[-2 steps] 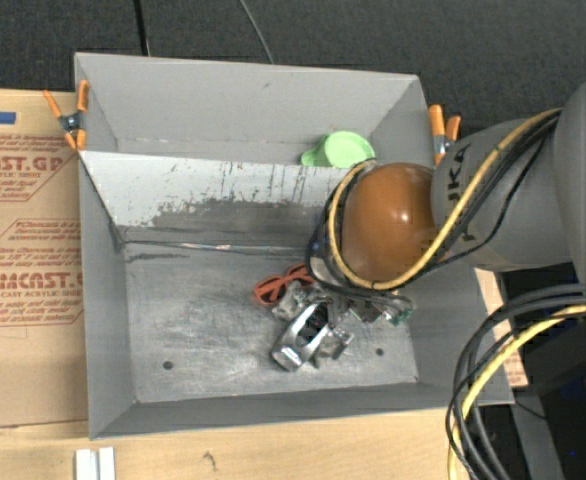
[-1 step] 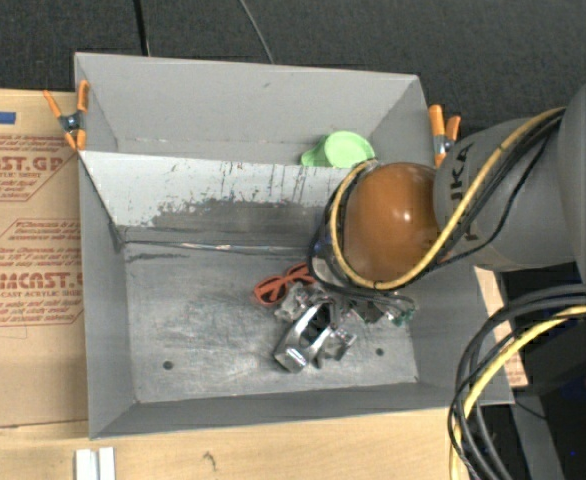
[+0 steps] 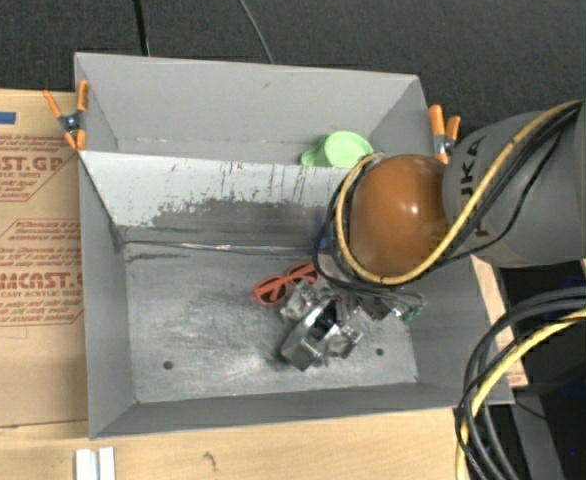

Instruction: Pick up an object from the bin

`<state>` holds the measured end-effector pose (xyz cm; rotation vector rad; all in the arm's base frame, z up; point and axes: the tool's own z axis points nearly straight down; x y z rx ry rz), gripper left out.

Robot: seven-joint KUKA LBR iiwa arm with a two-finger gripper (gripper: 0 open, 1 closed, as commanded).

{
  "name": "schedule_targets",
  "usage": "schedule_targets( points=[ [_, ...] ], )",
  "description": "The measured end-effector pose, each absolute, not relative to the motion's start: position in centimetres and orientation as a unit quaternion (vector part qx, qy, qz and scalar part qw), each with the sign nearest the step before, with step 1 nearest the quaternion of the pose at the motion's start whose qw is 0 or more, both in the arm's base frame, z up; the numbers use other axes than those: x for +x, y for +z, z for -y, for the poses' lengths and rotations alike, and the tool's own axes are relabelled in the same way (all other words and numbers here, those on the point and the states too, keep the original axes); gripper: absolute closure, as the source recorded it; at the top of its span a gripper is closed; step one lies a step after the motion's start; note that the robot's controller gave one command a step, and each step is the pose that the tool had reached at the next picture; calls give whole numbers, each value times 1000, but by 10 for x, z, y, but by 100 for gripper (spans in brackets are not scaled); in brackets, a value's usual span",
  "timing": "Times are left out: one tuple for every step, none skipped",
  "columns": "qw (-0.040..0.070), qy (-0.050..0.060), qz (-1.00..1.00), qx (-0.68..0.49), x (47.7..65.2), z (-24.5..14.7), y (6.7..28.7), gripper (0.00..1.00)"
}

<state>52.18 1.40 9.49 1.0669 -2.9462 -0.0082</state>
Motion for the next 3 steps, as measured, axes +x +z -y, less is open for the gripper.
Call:
schedule_targets(
  points=[
    [2,-1,940,340,523,-14,110,100],
    [2,-1,940,340,522,-14,125,100],
    [2,-1,940,340,522,-14,136,100]
  ],
)
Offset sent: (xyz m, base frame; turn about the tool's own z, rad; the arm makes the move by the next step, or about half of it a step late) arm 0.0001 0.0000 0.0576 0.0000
